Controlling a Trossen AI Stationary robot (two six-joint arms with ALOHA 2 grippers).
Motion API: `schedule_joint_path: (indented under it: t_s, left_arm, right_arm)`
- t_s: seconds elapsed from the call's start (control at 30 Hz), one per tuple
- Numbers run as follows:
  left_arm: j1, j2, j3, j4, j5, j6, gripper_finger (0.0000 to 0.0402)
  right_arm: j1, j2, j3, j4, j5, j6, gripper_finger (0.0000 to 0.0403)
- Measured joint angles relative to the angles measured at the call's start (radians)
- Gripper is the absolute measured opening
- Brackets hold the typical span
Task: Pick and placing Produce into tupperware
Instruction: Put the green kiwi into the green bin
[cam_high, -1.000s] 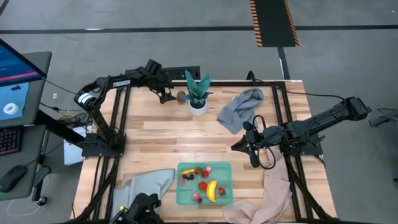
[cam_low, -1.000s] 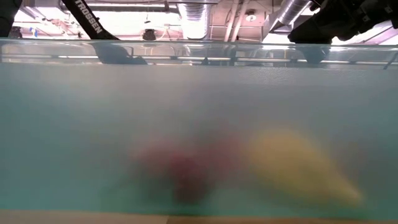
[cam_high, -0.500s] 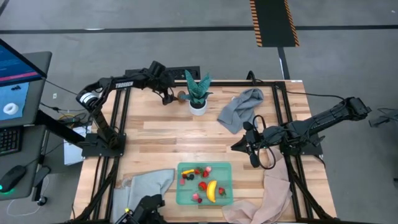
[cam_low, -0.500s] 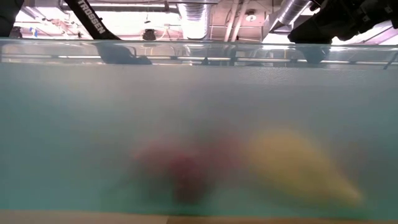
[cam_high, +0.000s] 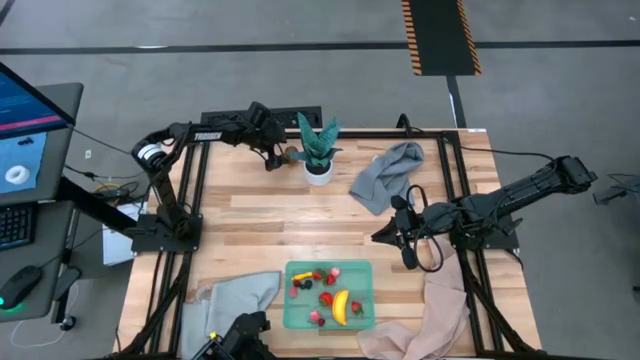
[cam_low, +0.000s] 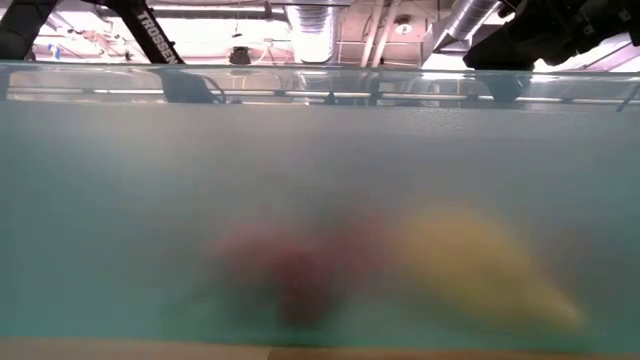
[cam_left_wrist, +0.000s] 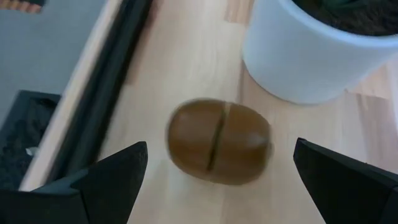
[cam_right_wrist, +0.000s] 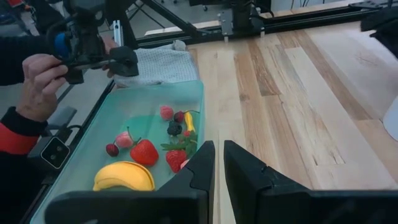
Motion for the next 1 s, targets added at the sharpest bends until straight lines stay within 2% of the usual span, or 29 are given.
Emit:
schedule_joint_path:
  t_s: [0.17, 0.67, 1.0]
  left_arm:
    - [-0.017, 0.000, 0.000, -0.003, -0.024, 0.019, 0.0391]
    - [-0.034, 0.055, 0.004, 0.040, 0.017, -0.003, 0.0391]
    - [-0.039, 0.066, 0.004, 0.050, 0.007, -0.020, 0.0391]
  right_arm:
    - [-0.001, 0.000, 0.000, 0.001, 0.000, 0.000, 0.0059]
    - [-0.001, 0.000, 0.000, 0.000, 0.000, 0.000, 0.0059]
    - [-0.001, 0.000, 0.000, 0.000, 0.000, 0.000, 0.0059]
